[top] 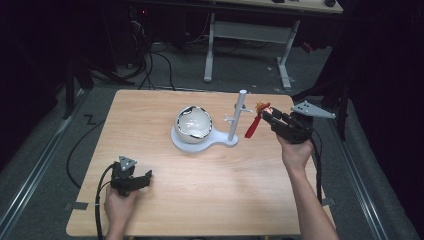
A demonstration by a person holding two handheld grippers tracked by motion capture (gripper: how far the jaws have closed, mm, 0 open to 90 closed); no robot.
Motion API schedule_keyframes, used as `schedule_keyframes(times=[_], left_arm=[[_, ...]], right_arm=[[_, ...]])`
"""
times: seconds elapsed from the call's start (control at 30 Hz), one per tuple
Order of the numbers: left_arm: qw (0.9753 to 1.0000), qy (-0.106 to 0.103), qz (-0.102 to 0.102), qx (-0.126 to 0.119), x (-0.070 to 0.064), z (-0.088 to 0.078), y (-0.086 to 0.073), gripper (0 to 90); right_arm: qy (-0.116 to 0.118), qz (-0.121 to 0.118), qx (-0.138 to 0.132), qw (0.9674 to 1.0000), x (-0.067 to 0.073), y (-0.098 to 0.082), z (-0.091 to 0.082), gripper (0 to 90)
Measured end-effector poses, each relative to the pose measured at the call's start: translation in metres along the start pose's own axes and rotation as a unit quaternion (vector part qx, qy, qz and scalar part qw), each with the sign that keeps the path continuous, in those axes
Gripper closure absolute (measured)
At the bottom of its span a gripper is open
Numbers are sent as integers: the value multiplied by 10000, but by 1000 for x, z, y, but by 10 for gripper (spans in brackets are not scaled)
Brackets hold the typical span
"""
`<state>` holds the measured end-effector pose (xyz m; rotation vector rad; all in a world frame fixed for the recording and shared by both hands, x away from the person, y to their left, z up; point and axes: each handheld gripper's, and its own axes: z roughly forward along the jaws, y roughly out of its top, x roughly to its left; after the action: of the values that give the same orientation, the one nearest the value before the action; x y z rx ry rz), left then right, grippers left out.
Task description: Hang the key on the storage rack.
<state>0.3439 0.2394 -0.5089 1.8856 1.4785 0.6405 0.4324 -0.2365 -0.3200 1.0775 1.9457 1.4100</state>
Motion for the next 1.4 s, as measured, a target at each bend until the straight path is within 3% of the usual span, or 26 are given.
schedule_keyframes(times=[0.33,1.03,1.4], left_arm=[[10000,-11,-16,-6,0,0,0,205],[10000,-10,-31,-27,0,0,0,205],[10000,-20,-40,-28,0,0,0,205]], right_arm=[[42,-121,-13,9999,12,11,5,665],[198,-255,69,9995,30,8,11,665],[271,-98,193,9994,27,7,21,665]])
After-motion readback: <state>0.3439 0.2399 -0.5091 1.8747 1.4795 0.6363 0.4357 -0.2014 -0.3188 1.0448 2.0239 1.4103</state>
